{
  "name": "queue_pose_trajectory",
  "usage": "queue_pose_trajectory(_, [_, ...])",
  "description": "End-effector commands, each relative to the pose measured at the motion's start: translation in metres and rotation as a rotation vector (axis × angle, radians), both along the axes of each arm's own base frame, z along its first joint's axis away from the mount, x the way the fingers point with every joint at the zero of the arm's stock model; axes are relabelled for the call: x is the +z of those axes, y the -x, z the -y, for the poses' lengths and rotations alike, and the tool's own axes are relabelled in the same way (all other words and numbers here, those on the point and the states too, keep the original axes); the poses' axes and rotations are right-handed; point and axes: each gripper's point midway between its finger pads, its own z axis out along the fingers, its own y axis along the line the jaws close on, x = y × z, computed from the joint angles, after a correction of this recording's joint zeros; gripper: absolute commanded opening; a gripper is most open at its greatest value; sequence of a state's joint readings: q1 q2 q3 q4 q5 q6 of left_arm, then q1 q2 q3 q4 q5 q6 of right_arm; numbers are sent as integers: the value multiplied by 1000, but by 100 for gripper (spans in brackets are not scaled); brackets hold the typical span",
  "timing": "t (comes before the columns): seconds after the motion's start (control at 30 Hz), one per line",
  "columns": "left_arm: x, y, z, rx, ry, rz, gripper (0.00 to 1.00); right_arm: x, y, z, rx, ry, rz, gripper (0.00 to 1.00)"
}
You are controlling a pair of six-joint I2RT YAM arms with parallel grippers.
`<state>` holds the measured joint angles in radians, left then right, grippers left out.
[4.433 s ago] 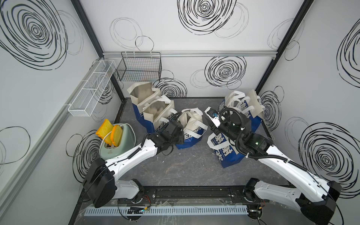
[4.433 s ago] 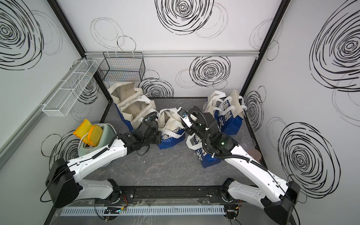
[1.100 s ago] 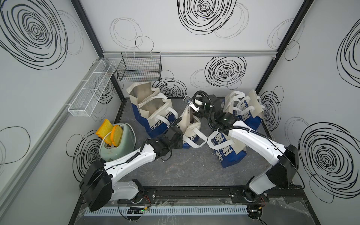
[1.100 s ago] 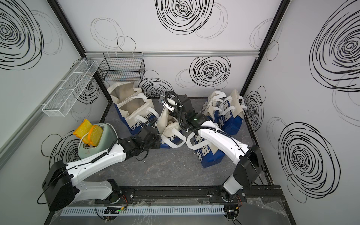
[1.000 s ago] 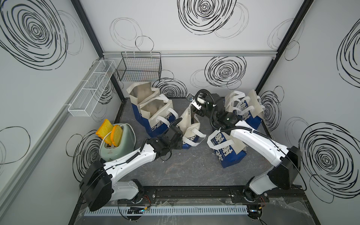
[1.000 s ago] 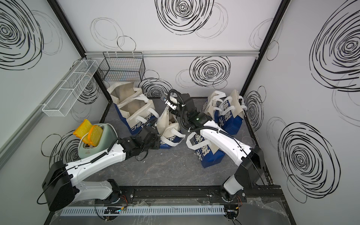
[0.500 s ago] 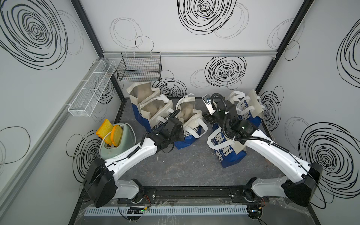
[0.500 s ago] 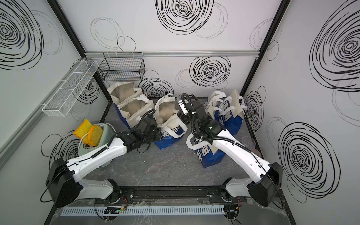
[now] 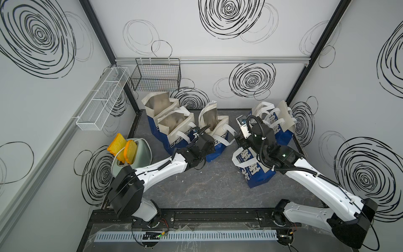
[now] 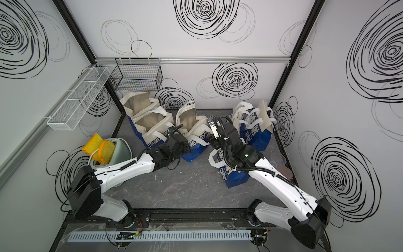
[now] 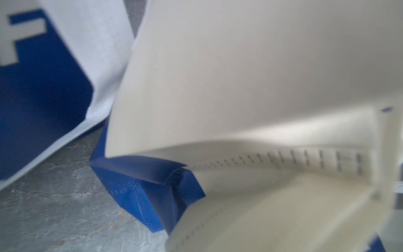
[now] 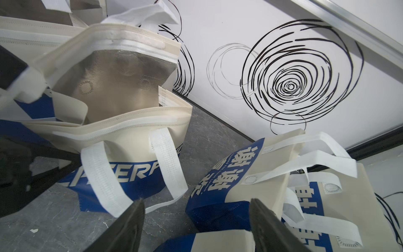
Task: Open the takeout bag
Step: Move the takeout bag to the center of the board.
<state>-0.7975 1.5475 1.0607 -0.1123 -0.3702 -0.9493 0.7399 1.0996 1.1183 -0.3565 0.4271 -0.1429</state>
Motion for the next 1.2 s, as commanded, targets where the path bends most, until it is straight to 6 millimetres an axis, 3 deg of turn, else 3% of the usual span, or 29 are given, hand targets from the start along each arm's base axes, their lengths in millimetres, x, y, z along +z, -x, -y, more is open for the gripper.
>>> queue_pose_trajectory(0.0, [10,-18,24,55,35,64,0,1,8,15,-39,-5,3,78])
queue_pose_trajectory(0.17, [1,-33,44,69,71,65,2,3,16,32,-77,26,6,79])
queue_pose_trajectory(0.53, [22,-75,66,38,122,113,54,0,19,77,-280,29,-111,82])
queue_pose_trajectory(0.8, [41,-60,72,-47,109,153,70,10,23,93,-336,-60,-203,84])
queue_pose_trajectory(1.0, [60,-40,65,-97,86,201,82,-10,36,96,-338,-129,-379,82])
queue_pose_trajectory(1.17, [75,-20,59,-142,75,242,83,-22,49,99,-350,-176,-494,80])
